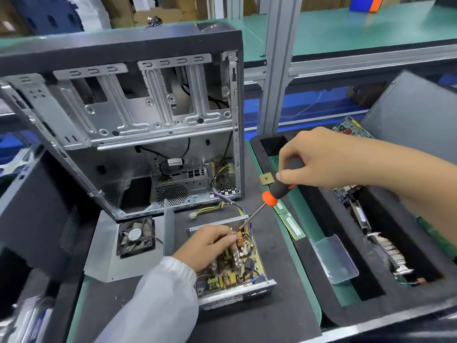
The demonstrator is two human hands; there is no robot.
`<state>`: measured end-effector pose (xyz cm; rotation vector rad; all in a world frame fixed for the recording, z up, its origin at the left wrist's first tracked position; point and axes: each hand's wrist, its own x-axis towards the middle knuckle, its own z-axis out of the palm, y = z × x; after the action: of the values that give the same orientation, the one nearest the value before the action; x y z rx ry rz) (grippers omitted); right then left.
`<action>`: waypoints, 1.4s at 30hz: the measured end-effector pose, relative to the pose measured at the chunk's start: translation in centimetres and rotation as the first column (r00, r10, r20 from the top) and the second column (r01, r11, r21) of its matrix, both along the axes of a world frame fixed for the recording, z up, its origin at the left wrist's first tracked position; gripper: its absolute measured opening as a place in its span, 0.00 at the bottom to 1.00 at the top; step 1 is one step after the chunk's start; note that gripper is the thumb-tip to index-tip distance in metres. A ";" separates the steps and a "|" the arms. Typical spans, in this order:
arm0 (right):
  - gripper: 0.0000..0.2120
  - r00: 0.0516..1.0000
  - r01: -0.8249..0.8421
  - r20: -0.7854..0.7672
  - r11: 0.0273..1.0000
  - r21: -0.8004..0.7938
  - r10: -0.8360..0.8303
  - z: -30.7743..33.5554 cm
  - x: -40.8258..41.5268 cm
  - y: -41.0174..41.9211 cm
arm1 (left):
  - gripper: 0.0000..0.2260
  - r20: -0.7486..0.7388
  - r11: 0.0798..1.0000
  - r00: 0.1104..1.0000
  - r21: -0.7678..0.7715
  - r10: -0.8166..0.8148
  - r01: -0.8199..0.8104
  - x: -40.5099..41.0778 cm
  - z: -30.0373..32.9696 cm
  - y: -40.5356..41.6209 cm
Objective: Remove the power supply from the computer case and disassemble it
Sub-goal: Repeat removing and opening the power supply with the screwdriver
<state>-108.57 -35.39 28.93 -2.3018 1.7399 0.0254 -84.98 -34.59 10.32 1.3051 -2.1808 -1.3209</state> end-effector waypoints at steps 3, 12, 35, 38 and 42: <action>0.08 1.000 -0.020 0.018 0.999 0.043 0.019 -0.3 0.0 0.0 | 0.14 -0.102 0.976 0.984 0.176 0.146 -0.126 0.4 -0.2 0.4; 0.09 0.982 -0.187 0.047 0.961 0.203 0.182 -3.7 2.5 0.7 | 0.19 -0.278 0.876 0.832 0.207 0.479 -0.435 -1.3 -1.8 2.1; 0.06 0.963 -0.262 0.002 0.936 0.234 0.269 -7.9 4.9 2.3 | 0.15 -0.403 0.847 0.785 -0.042 0.470 -0.529 -1.2 -3.4 2.8; 0.07 0.965 -0.254 -0.001 0.941 0.223 0.261 -8.0 4.8 2.3 | 0.15 -0.404 0.845 0.784 -0.046 0.471 -0.532 -1.2 -3.3 2.8; 0.08 0.970 -0.239 0.001 0.945 0.222 0.245 -8.2 4.7 2.4 | 0.17 -0.412 0.848 0.785 -0.053 0.462 -0.527 -1.1 -3.1 2.8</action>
<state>-103.86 -32.97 20.77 -2.3401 1.3763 0.2824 -86.11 -31.79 7.22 1.2998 -1.4982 -1.0445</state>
